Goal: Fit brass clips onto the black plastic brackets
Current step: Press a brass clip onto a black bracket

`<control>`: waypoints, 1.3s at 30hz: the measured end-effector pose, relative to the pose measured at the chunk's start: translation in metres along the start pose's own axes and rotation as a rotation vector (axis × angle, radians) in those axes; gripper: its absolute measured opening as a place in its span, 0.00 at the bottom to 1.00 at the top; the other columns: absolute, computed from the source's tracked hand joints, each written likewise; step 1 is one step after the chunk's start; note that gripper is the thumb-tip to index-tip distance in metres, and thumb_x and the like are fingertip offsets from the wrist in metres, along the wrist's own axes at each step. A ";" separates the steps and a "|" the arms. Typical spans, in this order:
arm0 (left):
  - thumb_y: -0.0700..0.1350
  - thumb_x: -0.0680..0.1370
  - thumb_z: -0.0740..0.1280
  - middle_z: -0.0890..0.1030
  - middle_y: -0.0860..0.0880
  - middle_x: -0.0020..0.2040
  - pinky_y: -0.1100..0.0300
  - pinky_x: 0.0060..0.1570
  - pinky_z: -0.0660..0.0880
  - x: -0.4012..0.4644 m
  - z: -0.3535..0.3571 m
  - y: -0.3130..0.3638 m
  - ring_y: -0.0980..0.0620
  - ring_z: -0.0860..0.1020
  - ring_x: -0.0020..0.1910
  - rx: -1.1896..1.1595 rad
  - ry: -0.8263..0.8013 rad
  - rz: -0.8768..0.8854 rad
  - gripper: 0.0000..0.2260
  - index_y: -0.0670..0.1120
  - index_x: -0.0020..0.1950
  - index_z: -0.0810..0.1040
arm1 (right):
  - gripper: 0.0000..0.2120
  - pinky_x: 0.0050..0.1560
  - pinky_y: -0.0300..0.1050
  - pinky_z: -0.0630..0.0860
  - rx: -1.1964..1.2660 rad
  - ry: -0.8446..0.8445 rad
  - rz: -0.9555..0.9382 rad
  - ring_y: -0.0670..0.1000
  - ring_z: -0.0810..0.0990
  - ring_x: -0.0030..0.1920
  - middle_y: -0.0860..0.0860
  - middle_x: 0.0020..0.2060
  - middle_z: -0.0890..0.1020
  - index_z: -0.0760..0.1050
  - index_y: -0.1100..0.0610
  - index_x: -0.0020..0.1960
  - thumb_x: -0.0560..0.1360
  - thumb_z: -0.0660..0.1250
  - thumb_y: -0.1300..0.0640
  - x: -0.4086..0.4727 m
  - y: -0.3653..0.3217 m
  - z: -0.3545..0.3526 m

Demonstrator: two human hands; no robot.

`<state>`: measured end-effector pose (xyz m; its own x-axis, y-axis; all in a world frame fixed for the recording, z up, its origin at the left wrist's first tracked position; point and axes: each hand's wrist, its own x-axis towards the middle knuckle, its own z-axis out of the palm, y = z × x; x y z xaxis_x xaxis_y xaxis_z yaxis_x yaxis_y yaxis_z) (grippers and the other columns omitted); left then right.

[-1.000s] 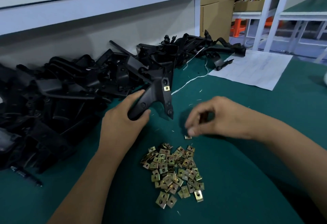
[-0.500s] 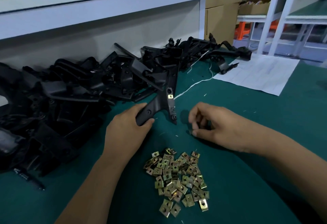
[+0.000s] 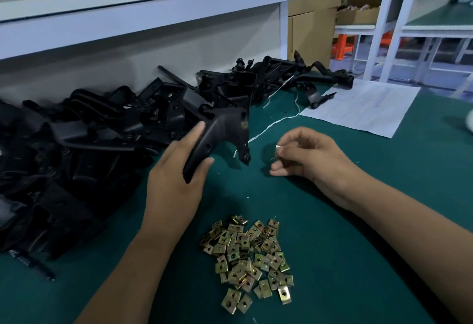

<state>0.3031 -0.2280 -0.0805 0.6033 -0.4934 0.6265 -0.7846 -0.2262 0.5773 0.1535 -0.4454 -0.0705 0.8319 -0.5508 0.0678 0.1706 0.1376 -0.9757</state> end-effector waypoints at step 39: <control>0.44 0.79 0.73 0.72 0.75 0.65 0.69 0.67 0.68 0.000 -0.001 -0.011 0.73 0.70 0.66 0.158 -0.130 -0.003 0.31 0.66 0.77 0.67 | 0.05 0.45 0.32 0.75 -0.834 0.067 -0.263 0.44 0.81 0.41 0.47 0.42 0.83 0.82 0.51 0.49 0.80 0.70 0.59 -0.002 0.013 0.007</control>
<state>0.3117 -0.2245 -0.0868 0.5904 -0.5943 0.5461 -0.8015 -0.3517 0.4837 0.1581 -0.4367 -0.0821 0.7828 -0.5309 0.3247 -0.1112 -0.6328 -0.7663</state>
